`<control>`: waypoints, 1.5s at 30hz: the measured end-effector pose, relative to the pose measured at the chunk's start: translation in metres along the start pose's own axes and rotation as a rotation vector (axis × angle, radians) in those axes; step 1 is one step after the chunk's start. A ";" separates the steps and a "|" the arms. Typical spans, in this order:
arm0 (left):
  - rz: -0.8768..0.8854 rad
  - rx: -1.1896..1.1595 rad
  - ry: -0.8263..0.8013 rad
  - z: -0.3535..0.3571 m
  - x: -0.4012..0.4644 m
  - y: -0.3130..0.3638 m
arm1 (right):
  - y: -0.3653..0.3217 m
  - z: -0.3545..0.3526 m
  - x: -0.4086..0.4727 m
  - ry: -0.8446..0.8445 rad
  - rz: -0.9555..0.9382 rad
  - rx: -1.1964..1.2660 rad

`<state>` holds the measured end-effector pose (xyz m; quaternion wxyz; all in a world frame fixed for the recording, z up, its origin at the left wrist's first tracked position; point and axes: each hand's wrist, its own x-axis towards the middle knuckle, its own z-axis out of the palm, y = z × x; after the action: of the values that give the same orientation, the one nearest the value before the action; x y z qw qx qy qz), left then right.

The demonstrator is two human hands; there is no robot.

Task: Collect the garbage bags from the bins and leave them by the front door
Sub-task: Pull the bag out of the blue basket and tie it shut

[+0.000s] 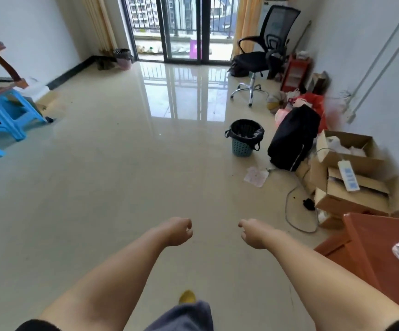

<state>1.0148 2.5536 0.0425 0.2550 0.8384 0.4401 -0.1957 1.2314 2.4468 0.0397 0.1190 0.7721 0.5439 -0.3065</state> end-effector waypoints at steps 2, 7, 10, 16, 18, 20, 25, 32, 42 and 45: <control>0.019 0.011 -0.006 -0.037 0.042 -0.004 | 0.000 -0.033 0.036 0.005 0.009 0.032; 0.056 0.047 -0.047 -0.105 0.140 0.001 | 0.014 -0.096 0.118 -0.007 0.036 0.050; 0.075 0.057 -0.067 -0.137 0.204 0.005 | 0.031 -0.133 0.176 -0.021 0.061 0.052; 0.054 0.020 -0.051 -0.217 0.346 0.028 | 0.084 -0.231 0.304 -0.001 0.042 0.016; 0.044 -0.001 -0.052 -0.243 0.389 0.038 | 0.104 -0.263 0.342 0.006 0.042 0.019; 0.050 -0.025 -0.054 -0.268 0.427 0.048 | 0.122 -0.291 0.375 0.017 0.046 0.025; 0.045 -0.061 -0.079 -0.317 0.514 0.059 | 0.152 -0.341 0.453 -0.057 0.064 0.021; 0.148 0.012 -0.148 -0.357 0.669 0.051 | 0.177 -0.371 0.577 -0.063 0.171 0.151; 0.182 -0.088 -0.229 -0.315 0.904 0.050 | 0.234 -0.317 0.788 -0.043 0.319 0.506; 0.121 -0.294 -0.217 -0.256 0.986 0.057 | 0.258 -0.273 0.867 0.043 0.399 0.775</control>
<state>1.6173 3.3088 -0.2843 0.4321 0.7910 0.3827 -0.2030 1.7520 3.1544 -0.3073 -0.1338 0.8559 0.2311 -0.4428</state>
